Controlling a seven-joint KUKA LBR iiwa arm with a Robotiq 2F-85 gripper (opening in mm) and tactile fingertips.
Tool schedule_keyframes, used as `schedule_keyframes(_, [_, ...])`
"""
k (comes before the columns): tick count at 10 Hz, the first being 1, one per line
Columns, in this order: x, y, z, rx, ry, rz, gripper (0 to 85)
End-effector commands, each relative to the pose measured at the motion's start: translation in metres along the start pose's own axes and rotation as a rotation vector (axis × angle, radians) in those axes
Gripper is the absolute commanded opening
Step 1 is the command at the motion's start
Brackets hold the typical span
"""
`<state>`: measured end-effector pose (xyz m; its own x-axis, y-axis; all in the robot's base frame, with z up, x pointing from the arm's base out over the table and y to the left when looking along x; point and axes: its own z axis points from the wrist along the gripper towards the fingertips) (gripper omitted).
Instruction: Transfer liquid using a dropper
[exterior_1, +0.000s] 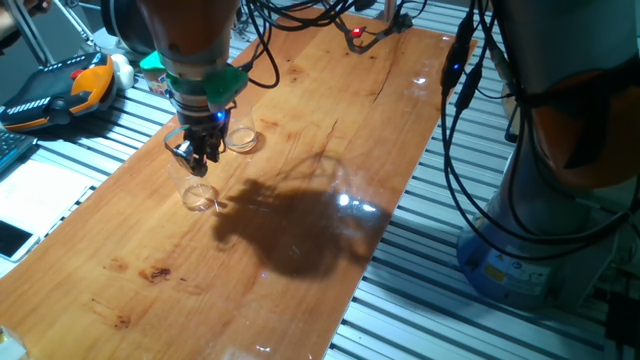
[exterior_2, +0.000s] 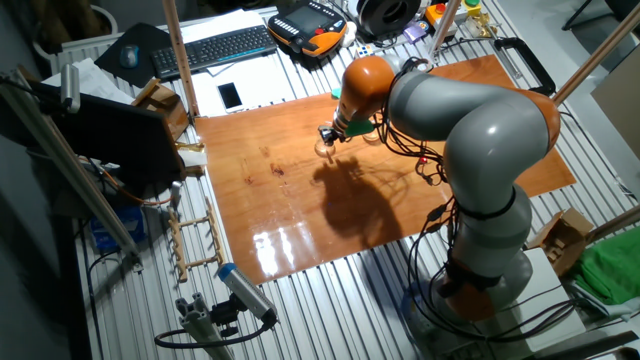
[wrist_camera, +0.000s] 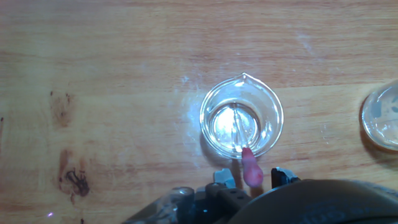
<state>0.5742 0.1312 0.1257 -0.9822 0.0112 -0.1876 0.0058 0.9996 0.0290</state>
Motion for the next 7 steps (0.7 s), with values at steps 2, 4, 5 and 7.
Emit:
schedule_keyframes(2, [-0.0010,0.0000,0.0025,-0.005,-0.001,-0.001,39.0])
schedule_keyframes(4, [-0.0015,0.0002,0.0022,-0.008,-0.009,-0.002,38.7])
schedule_keyframes(5, [-0.0017,0.0002,0.0026,-0.012,-0.015,-0.006,38.3])
schedule_keyframes(7, [-0.0031,0.0007,0.0048,-0.021,-0.021,-0.010,37.3])
